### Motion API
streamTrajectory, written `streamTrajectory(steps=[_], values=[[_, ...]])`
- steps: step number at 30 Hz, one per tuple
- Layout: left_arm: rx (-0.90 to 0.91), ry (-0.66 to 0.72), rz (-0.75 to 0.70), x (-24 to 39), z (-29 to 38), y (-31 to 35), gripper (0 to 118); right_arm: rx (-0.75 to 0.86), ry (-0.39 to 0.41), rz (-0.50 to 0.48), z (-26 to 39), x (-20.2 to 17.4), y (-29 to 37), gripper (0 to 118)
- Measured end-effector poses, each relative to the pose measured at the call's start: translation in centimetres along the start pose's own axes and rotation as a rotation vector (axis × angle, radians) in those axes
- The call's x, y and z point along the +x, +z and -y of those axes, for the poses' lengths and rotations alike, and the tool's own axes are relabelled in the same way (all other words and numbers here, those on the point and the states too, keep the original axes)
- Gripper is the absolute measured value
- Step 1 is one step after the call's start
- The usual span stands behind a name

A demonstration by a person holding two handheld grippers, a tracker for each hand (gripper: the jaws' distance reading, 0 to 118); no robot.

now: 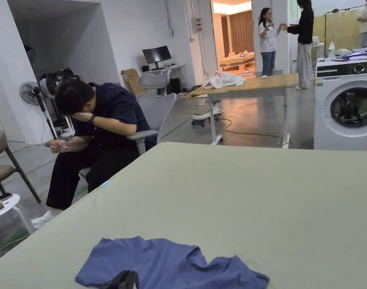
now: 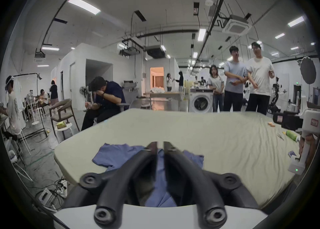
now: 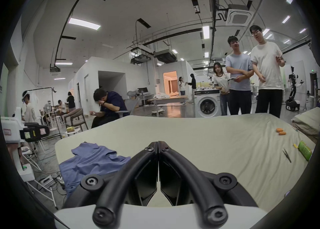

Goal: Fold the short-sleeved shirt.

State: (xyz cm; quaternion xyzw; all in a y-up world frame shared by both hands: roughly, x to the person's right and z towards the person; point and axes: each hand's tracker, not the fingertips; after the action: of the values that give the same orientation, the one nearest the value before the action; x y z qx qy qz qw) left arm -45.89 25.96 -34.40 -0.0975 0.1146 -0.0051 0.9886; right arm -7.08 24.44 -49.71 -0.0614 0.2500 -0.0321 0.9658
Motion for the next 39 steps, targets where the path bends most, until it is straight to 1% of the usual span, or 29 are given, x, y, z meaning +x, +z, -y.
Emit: streamTrajectory(steps=[1,2,3,4,7,11,13,15,16,17,19,20,21,23,25,26,27,28,31,32,34,35,37,38,39], values=[[-0.039,-0.002,0.016,-0.6,0.3,-1.1,45,-0.010,0.000,-0.011,0.2,0.0,-0.1,0],[-0.073,-0.002,0.045,-1.3,0.7,-2.5,63,-0.016,0.001,-0.014,0.5,-0.1,-0.1,0],[-0.129,-0.007,0.078,-1.8,1.0,-4.2,76,-0.024,0.004,-0.016,0.7,-0.1,-0.1,0],[-0.208,-0.009,0.119,-2.4,1.5,-6.3,84,-0.037,0.011,-0.017,1.0,0.1,0.1,0],[-0.362,-0.005,0.195,-3.9,3.8,-13.1,84,-0.074,0.035,0.005,1.8,0.7,0.8,0],[-0.512,-0.064,0.209,-4.5,7.1,-21.4,85,-0.130,0.056,0.062,2.4,1.9,2.2,0],[-0.557,-0.059,0.222,-4.6,8.5,-24.5,85,-0.151,0.061,0.098,2.6,2.5,3.0,0],[-0.639,-0.063,0.255,-4.7,10.0,-26.9,85,-0.166,0.049,0.125,2.7,3.4,3.6,0],[-0.669,-0.069,0.234,-4.6,10.7,-27.7,84,-0.172,0.040,0.142,2.8,3.7,4.0,0],[-0.709,-0.067,0.211,-4.5,11.3,-28.4,83,-0.174,0.029,0.160,2.8,4.0,4.3,0],[-0.685,-0.057,0.221,-4.4,11.6,-28.1,82,-0.179,0.006,0.179,2.9,4.7,4.8,0],[-0.678,-0.064,0.219,-4.3,11.5,-28.0,79,-0.180,-0.005,0.186,3.0,4.9,5.0,0],[-0.682,-0.070,0.222,-4.3,11.4,-27.9,73,-0.183,-0.014,0.194,3.1,5.1,5.0,0],[-0.686,-0.077,0.228,-4.0,11.1,-27.6,48,-0.189,-0.031,0.199,3.4,5.4,5.0,0],[-0.689,-0.069,0.252,-3.7,11.0,-27.7,21,-0.194,-0.044,0.199,3.6,5.5,5.0,0],[-0.689,-0.075,0.249,-3.2,10.9,-27.7,16,-0.196,-0.051,0.197,3.7,5.5,5.0,0],[-0.693,-0.086,0.243,-2.8,11.0,-27.8,6,-0.196,-0.056,0.195,3.7,5.4,5.0,0],[-0.695,-0.094,0.243,-2.6,11.1,-27.9,2,-0.196,-0.060,0.193,3.8,5.4,5.1,0],[-0.695,-0.088,0.217,-2.3,10.9,-27.7,0,-0.193,-0.052,0.181,3.7,5.3,5.4,0],[-0.694,-0.056,0.211,-2.7,10.6,-27.7,0,-0.189,-0.042,0.179,3.6,5.2,5.6,0],[-0.676,0.078,0.192,-3.8,9.3,-27.5,0,-0.181,-0.027,0.181,3.3,5.4,6.0,0],[-0.616,0.100,0.173,-4.0,8.0,-27.0,0,-0.175,-0.026,0.181,3.2,5.6,6.2,0],[-0.551,0.109,0.149,-4.3,5.0,-26.8,0,-0.165,-0.033,0.183,3.1,6.0,6.7,0],[-0.536,0.094,0.141,-4.4,3.3,-27.0,0,-0.159,-0.039,0.186,3.0,6.2,6.9,0],[-0.519,0.047,0.136,-4.4,1.8,-27.0,0,-0.153,-0.046,0.190,3.0,6.5,7.2,0]])
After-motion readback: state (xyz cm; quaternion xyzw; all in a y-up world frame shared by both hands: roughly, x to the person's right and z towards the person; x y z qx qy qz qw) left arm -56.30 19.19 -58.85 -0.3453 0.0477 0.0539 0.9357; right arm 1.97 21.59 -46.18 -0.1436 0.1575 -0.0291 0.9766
